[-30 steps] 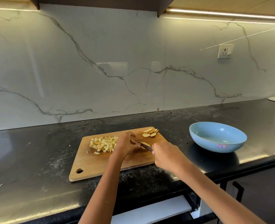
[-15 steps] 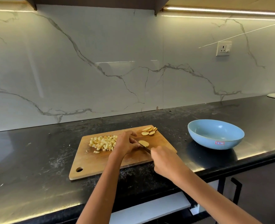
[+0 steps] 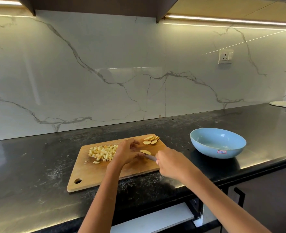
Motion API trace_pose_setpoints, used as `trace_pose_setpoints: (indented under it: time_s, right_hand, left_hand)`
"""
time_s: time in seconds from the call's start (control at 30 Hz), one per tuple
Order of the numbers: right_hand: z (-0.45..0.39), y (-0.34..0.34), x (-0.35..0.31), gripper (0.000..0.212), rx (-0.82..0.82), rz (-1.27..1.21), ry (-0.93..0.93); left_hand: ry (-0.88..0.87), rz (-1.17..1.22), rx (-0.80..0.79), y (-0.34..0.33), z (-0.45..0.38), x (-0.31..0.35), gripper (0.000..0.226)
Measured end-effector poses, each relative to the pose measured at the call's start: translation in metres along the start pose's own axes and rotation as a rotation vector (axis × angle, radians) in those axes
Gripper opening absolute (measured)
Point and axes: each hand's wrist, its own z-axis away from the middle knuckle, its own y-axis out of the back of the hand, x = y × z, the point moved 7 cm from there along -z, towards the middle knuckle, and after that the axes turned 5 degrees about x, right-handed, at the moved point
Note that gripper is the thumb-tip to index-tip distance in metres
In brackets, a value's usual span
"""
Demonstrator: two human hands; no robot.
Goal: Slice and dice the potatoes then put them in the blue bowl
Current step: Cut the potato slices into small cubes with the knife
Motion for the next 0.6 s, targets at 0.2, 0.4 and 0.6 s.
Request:
trace_pose_setpoints:
  time_s: [0.2,0.4,0.6]
  right_hand:
    - [0.000,-0.003,0.007,0.017,0.004,-0.029,-0.025]
    - [0.000,-0.003,0.012,0.016,0.019,-0.026,-0.035]
    - [-0.001,-0.009,0.009,0.020,-0.013,-0.022,-0.020]
  left_hand:
    - [-0.073,-0.034,-0.030,-0.004,0.001,0.008,0.031]
    - [-0.052,-0.034,-0.017,-0.003,0.001,0.007,0.032]
    - [-0.066,-0.028,-0.021,-0.005,0.001,0.009,0.025]
